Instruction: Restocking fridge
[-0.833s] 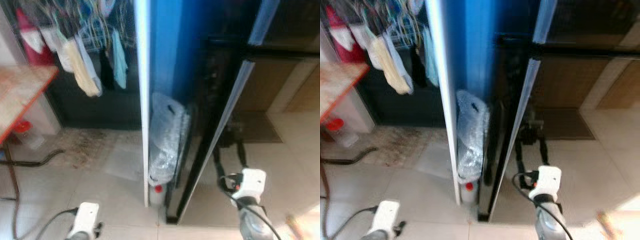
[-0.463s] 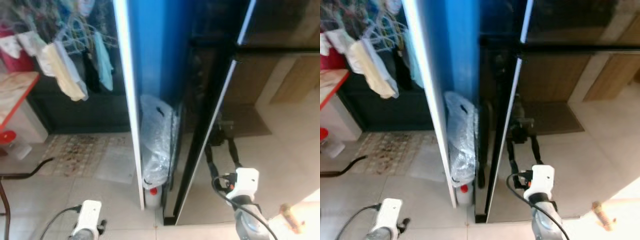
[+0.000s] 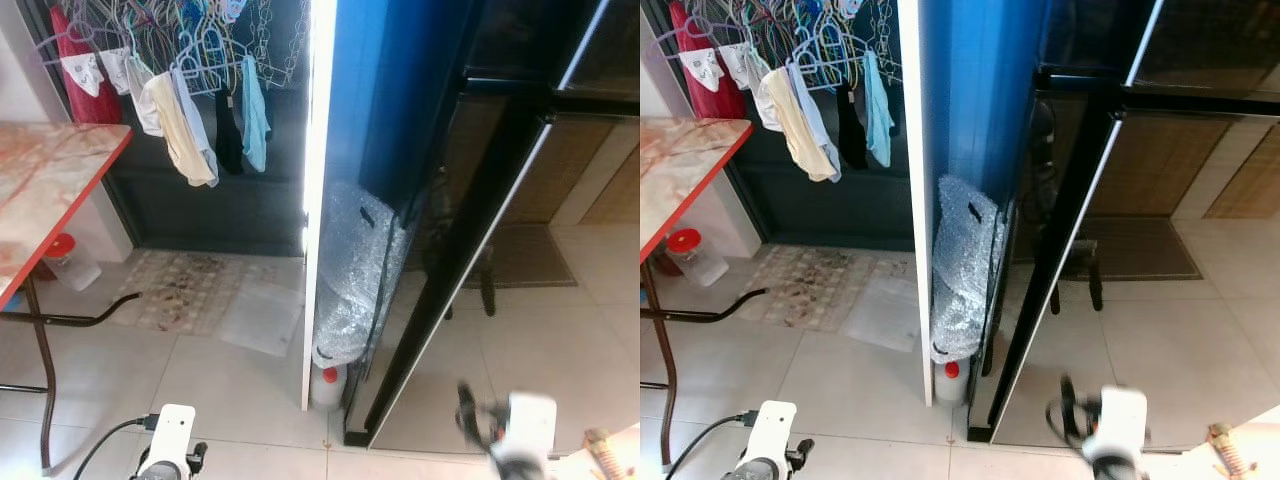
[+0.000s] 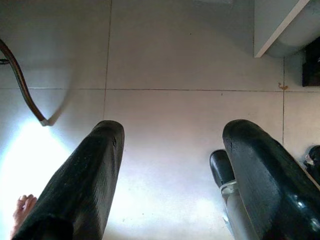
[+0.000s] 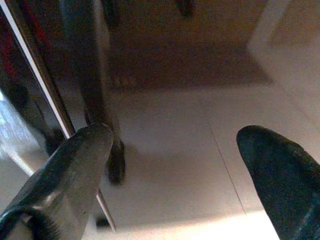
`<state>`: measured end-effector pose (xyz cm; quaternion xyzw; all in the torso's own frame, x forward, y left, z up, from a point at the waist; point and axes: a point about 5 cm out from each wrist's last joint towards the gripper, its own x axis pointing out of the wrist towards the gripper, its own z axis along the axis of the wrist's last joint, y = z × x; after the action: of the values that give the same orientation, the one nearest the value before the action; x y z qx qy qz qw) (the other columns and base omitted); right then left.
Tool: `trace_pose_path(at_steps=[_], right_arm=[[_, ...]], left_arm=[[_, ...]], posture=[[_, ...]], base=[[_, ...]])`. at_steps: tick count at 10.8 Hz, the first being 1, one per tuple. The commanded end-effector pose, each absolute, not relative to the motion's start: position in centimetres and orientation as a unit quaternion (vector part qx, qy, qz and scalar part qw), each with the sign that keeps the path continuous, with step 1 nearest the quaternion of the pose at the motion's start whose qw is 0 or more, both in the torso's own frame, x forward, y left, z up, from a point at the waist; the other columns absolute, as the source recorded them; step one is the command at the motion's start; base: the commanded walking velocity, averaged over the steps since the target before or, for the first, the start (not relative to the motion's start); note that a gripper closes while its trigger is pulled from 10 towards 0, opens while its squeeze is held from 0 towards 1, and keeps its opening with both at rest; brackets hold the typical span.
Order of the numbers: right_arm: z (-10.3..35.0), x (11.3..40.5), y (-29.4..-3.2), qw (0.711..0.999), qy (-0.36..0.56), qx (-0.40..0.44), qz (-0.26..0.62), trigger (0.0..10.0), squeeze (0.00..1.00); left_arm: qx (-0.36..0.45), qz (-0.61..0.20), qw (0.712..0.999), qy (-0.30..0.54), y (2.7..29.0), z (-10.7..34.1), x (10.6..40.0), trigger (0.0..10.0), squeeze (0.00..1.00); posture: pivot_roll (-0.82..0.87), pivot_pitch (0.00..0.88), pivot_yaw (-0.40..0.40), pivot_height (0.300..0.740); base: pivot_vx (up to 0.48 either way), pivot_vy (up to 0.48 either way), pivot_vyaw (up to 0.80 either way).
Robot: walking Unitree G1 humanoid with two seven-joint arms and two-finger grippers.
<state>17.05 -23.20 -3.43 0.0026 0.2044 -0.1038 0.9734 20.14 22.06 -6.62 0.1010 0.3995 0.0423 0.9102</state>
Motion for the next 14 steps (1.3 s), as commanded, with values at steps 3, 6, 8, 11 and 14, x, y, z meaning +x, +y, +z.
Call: trace_pose_path(at_steps=[3, 6, 8, 11, 14], right_arm=[[-6.9, 14.1, -23.1, 0.939, 0.326, 0.002, -0.104, 10.0, 0.00], [-8.8, 12.7, -22.2, 0.911, 0.404, 0.006, -0.086, 10.0, 0.00], [-10.9, 10.5, -20.1, 0.845, 0.535, 0.002, -0.016, 10.0, 0.00], [-10.5, 12.1, -19.8, 0.854, 0.520, 0.006, -0.017, 10.0, 0.00], [-8.6, 16.0, -21.2, 0.901, 0.430, 0.038, -0.048, 10.0, 0.00]], left_arm=[[0.100, 0.046, 0.910, 0.400, 22.0, -6.7, 20.0, 10.0, 0.00], [0.100, 0.045, 0.910, 0.400, 22.0, -6.7, 20.0, 10.0, 0.00], [0.093, 0.040, 0.907, 0.408, 22.0, -6.7, 20.1, 10.0, 0.00], [0.086, 0.047, 0.906, 0.411, 22.1, -6.8, 19.9, 10.0, 0.00], [0.083, 0.052, 0.907, 0.409, 22.1, -6.9, 19.8, 10.0, 0.00]], posture=[[-0.18, 0.034, -0.030, 0.740], [-0.17, 0.025, -0.018, 0.740], [-0.17, 0.027, -0.014, 0.740], [-0.17, 0.029, -0.013, 0.740], [-0.16, 0.022, -0.015, 0.740]], base=[[0.000, 0.000, 0.00], [0.000, 0.000, 0.00], [0.000, 0.000, 0.00], [0.000, 0.000, 0.00], [0.000, 0.000, 0.00]])
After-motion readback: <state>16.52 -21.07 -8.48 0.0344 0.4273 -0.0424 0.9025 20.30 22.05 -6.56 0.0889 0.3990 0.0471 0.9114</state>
